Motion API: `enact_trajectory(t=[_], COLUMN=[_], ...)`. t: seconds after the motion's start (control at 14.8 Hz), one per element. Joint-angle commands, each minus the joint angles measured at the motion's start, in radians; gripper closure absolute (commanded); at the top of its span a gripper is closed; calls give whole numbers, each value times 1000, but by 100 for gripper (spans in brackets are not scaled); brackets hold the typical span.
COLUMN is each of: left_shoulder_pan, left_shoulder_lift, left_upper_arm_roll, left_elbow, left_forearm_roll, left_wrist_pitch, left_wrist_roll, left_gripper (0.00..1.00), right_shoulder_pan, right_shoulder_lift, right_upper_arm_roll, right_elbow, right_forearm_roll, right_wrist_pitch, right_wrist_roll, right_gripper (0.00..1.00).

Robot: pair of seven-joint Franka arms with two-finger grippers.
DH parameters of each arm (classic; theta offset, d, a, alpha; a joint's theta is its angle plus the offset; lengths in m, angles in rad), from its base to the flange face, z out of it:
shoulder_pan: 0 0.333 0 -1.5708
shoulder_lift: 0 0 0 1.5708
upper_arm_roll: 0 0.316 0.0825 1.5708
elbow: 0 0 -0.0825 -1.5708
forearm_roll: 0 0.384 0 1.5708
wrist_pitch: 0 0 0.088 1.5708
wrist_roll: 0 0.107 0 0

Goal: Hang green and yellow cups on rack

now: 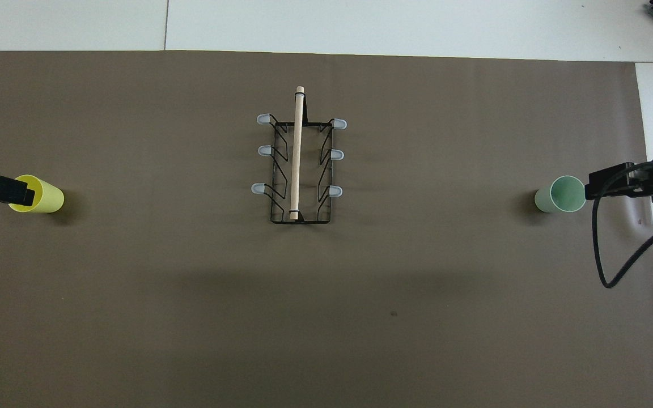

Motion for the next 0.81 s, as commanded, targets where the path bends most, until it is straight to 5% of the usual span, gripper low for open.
enact_trajectory(t=[0.0, 0.2, 0.4, 0.74], left_shoulder_pan=[10, 5, 1, 7], left_shoulder_lift=[130, 245, 320, 397], left_upper_arm_roll=[38, 136, 194, 372], left_elbow=[113, 195, 209, 213], left_forearm_roll=[-28, -79, -106, -287], left_wrist_pitch=[-4, 31, 109, 97], left_wrist_roll=[-1, -1, 1, 4], left_gripper=[0, 0, 0, 0], right_shoulder_pan=[-2, 1, -5, 0], right_shoulder_lift=[-27, -104, -87, 86], right_upper_arm_roll=[0, 0, 0, 3], right_elbow=[-60, -239, -233, -161], right_forearm_roll=[16, 16, 16, -7], right_wrist_pitch=[34, 188, 207, 176], right_wrist_roll=[-11, -5, -11, -22], right_gripper=[0, 0, 0, 0])
